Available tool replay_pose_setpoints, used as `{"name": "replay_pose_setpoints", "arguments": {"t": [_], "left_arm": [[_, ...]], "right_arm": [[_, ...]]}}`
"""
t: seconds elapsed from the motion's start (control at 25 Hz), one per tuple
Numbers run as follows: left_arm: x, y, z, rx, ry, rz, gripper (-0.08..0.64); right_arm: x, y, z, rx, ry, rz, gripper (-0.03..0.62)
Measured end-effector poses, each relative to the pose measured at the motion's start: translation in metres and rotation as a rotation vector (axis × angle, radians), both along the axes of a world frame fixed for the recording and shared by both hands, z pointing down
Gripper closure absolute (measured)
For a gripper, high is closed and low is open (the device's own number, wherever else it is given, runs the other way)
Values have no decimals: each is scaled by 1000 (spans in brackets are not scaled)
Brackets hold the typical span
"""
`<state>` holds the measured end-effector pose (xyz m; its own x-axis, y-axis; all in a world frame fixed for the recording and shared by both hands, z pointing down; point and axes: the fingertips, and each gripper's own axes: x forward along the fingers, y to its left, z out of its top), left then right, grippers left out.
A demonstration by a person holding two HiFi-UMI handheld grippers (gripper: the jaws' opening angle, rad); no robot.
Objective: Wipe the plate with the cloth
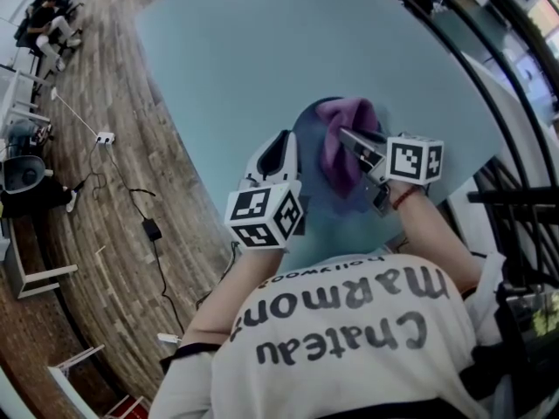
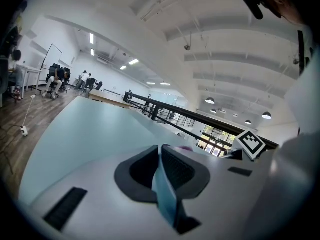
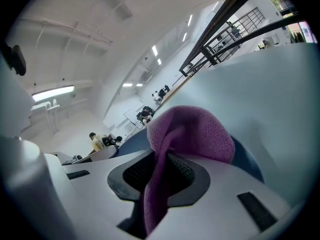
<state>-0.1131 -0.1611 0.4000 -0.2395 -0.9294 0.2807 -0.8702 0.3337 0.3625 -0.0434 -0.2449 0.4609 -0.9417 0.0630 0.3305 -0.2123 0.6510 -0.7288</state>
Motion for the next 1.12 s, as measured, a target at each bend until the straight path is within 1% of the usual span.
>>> {"name": "replay_pose_setpoints", "arguments": {"t": [0.08,0.24,0.32,0.6,0.72,0.84,0.92,1.0,1.12], "left_arm": [[1,1,2,-8,-2,-1,535],[-2,4,5,-16,1,-12,535],[-3,2,5,-14,2,-17,535],[-4,3,2,-22,0,-13,535],[4,-1,-1,-26,-7,-7,535],[4,-3,-8,-20,-5,-3,535],[3,-4,-10,-17,-4,-1,535],[4,-5,-10,-16,-14,2,535],[9,-9,-10,-8,-32,8,535]], "right_arm": [[9,-4,7,3,35,23,506],[23,-14,23,10,136,74,506],[28,-20,28,16,170,83,506],[39,-22,29,12,235,108,506],[54,-26,31,-8,272,151,506],[56,-27,25,-58,254,197,506],[48,-21,15,-76,212,182,506],[37,-8,4,-73,159,123,506],[16,19,-15,-49,72,-2,506]]}}
